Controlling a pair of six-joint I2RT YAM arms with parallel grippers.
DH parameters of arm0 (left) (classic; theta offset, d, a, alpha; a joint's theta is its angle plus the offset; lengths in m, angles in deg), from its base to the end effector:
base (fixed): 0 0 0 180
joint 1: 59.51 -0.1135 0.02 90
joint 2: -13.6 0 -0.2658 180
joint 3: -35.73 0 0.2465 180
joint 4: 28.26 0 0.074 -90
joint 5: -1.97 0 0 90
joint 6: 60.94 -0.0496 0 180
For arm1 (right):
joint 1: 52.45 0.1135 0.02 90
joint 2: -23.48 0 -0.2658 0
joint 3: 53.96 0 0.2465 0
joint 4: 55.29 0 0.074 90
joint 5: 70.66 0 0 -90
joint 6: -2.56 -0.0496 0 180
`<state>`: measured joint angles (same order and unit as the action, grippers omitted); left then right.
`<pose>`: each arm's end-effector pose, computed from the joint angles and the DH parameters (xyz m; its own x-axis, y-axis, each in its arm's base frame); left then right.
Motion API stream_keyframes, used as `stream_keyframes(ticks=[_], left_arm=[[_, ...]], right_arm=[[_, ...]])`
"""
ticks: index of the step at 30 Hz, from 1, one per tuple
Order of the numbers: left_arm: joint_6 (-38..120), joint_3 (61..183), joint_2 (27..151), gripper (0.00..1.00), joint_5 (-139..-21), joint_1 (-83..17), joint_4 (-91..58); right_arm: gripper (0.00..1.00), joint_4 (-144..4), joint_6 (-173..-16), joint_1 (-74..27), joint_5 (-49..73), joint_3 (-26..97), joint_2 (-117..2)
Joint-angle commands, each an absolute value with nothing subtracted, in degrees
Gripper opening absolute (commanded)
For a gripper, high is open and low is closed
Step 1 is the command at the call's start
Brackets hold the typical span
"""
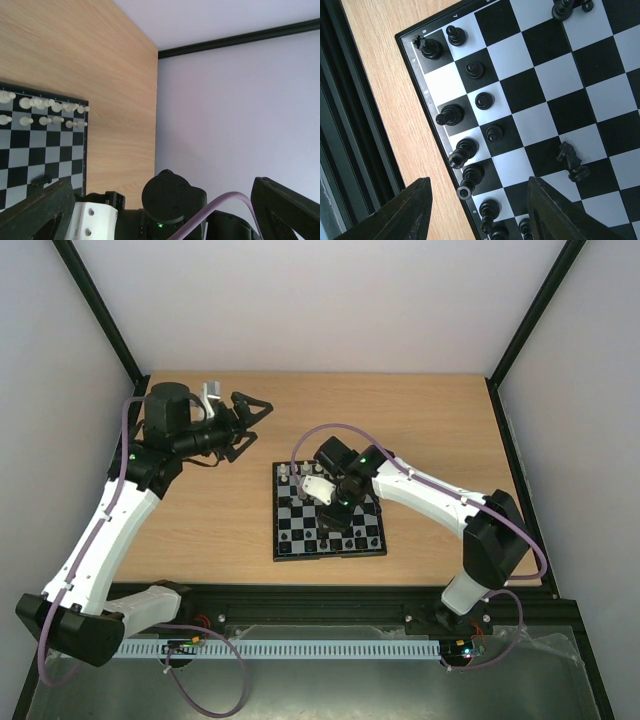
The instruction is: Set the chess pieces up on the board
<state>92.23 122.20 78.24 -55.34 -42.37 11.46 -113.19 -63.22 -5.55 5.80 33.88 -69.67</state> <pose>0.2263 -0.0978 0.4098 -0.7921 -0.5416 -0.2815 0.0717 0.3754 -0.9241 0.2205 0.2526 0.2470 -0.2354 -0.8353 -0.4968 -0.9634 0.2682 0.0057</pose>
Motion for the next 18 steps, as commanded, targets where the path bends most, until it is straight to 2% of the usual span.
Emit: stream_keyframes(ticks=[1,6,10,12,18], left_arm=[[91.05,123.51,78.12,0.99,-53.06,-41.42,10.26],[79.45,122.02,75.74,0.99,-63.28,-38.74,8.84],[59.97,111.4,72.17,0.99,-66.05,-38.64,3.39],[54.52,107.51,72.91,0.99,-70.48,-38.03,5.56],[48.09,96.71,69.13,0.99,-82.61,-34.08,-0.51]], right_arm=[[0.54,-115.28,-63.8,-5.77,4.54,34.8,-70.37],[0.54,-114.16,-63.48,-6.73,3.49,33.39,-68.53],[0.53,-112.34,-62.62,-9.66,1.28,32.08,-67.02],[0.53,-110.46,-61.69,-12.12,0.02,31.17,-65.82],[0.52,-103.34,-58.1,-17.63,-0.81,26.44,-64.75]])
